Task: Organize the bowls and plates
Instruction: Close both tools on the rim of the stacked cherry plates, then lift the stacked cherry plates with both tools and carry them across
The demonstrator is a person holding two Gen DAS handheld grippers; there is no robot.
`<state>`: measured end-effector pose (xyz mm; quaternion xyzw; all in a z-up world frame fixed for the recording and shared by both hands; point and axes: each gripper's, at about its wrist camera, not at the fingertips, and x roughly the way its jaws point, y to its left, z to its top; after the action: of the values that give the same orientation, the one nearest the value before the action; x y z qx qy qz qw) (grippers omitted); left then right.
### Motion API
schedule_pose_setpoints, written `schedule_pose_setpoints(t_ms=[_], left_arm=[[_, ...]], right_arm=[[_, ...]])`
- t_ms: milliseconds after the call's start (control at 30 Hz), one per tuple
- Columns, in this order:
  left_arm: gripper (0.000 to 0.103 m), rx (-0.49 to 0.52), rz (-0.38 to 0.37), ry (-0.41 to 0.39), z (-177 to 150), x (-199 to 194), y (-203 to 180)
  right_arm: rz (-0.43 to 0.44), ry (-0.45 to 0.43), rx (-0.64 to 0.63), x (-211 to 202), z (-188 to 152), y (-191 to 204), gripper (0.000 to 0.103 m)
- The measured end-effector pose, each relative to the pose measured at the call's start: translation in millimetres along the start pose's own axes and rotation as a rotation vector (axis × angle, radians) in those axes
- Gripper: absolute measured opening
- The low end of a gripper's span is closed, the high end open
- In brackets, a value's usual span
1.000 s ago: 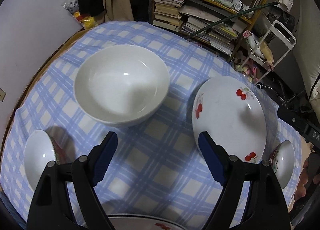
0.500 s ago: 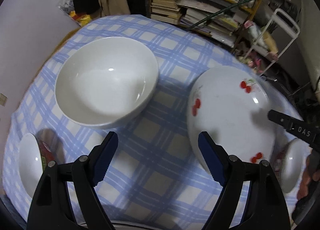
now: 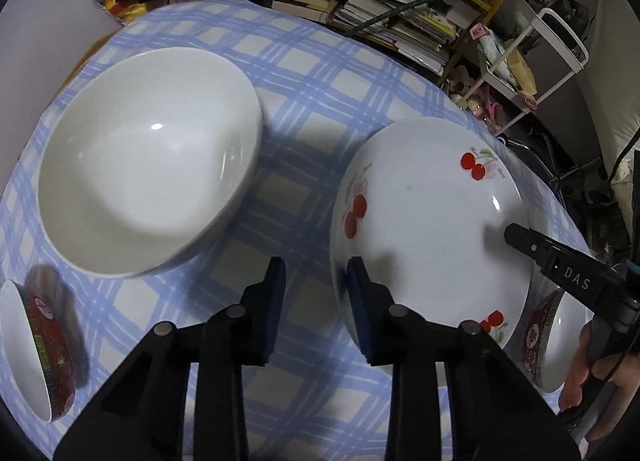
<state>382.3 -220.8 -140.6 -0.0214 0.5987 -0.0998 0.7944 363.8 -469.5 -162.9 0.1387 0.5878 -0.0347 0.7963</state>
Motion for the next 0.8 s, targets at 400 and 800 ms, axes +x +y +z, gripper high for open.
schedule_pose_setpoints(t_ms=[400, 800], left_arm=[[0.014, 0.088, -0.009, 0.004, 7, 10, -14], [0.013, 0.044, -0.052, 0.083, 6, 0, 1]], right_arm=[[0.012, -0.009, -0.012, 2, -1, 4, 0.015], [-0.025, 0.024, -0.068, -13, -16, 21, 0.015]])
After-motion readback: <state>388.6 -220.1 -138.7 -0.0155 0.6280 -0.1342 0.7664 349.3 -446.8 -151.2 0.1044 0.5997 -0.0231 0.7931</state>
